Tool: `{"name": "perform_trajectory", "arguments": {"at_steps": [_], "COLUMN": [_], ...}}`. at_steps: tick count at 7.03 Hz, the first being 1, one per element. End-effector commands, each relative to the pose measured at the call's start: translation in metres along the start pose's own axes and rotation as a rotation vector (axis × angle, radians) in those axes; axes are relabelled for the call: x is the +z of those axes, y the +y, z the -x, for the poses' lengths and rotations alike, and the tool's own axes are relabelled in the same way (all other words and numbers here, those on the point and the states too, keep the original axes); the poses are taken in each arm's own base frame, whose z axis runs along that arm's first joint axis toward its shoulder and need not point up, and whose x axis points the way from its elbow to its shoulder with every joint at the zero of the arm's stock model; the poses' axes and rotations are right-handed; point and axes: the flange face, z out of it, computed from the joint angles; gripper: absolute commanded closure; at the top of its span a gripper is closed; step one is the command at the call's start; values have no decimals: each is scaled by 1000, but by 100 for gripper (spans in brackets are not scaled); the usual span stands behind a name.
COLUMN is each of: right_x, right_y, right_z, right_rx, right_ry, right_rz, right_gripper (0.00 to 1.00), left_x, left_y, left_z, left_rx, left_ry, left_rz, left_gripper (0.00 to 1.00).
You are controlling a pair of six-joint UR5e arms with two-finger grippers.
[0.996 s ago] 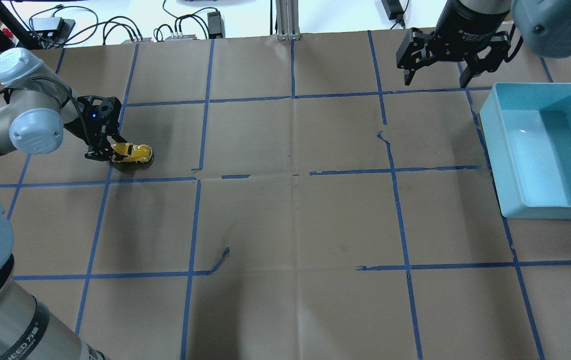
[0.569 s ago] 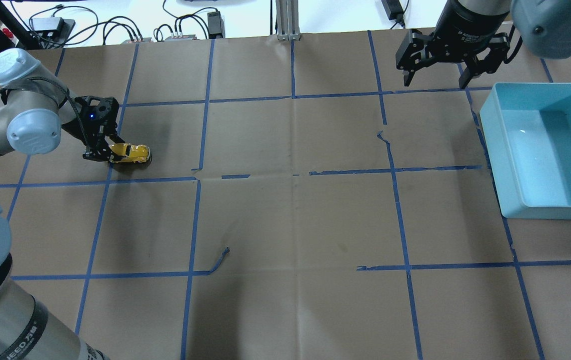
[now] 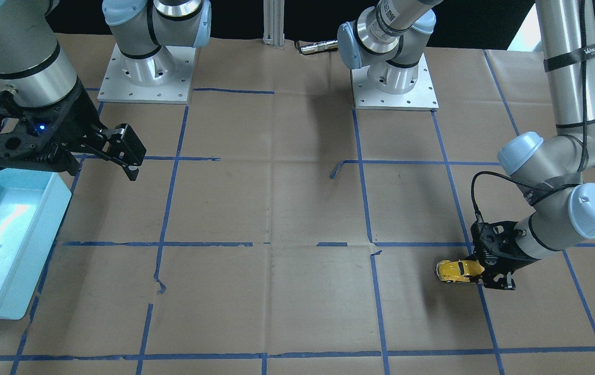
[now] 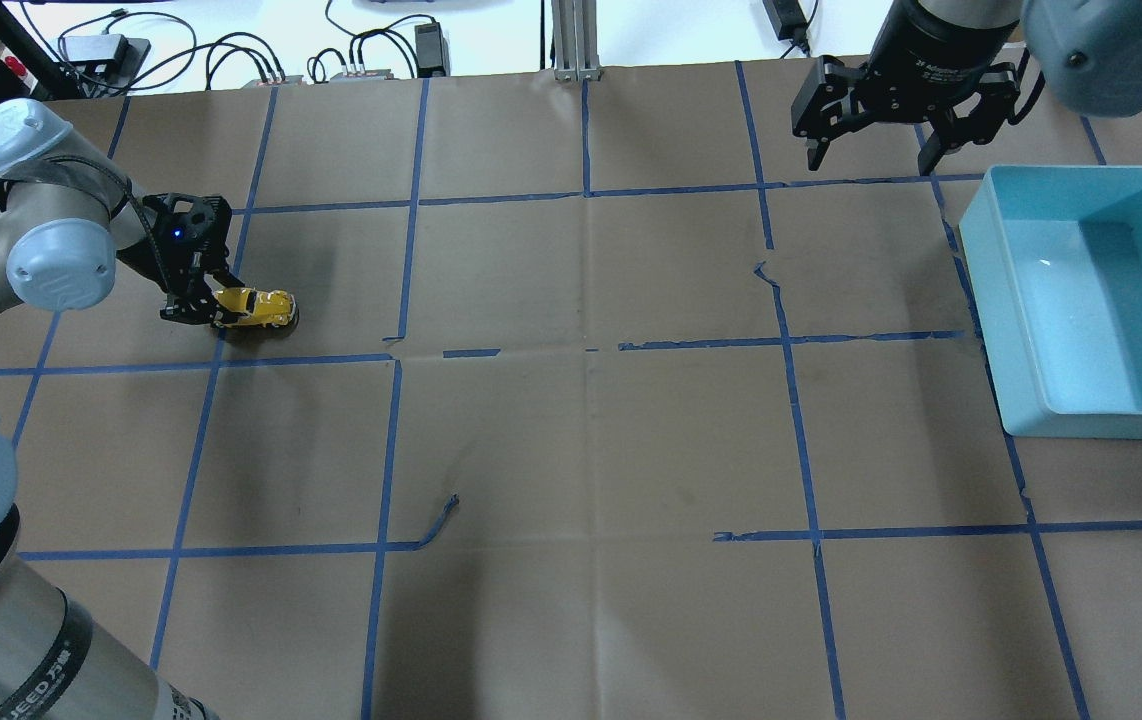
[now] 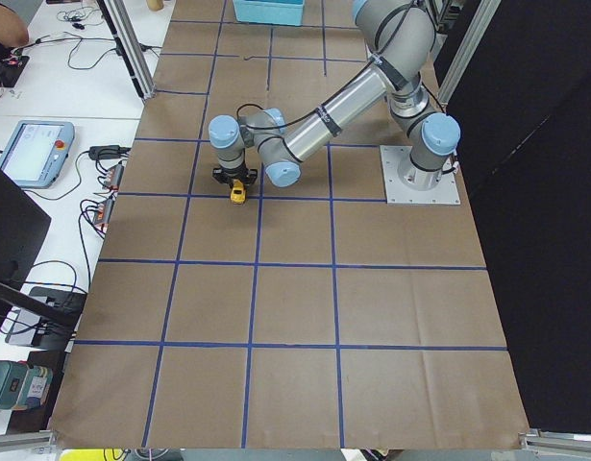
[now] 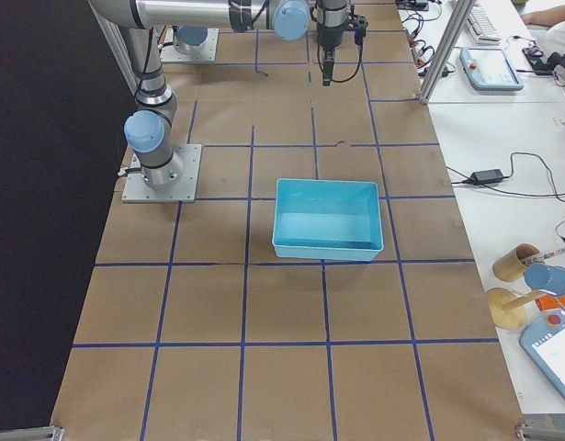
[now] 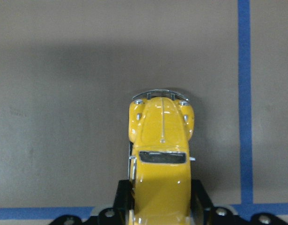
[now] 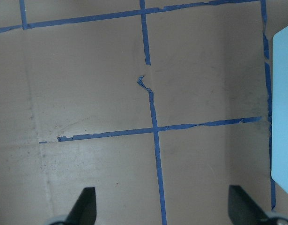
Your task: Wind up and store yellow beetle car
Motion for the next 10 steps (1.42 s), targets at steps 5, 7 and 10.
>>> {"name": "perform_trajectory", "arguments": {"at_steps": [5, 7, 10], "right_x": [-8, -6, -10], "right_y": [-1, 4, 9], "right_z": [0, 3, 5], "right_rx": [4, 6, -142], "right_ry": [-1, -2, -2], "right_rz": [-16, -4, -3], "right_gripper": [0, 0, 0], "left_x": [-18, -88, -187], "left_y": [-23, -121, -224], "left_z": [-12, -31, -89], "left_rx": [-69, -234, -736], "left_ry": [39, 71, -25], "left_rz": [-10, 1, 25], "left_gripper": [0, 0, 0]}}
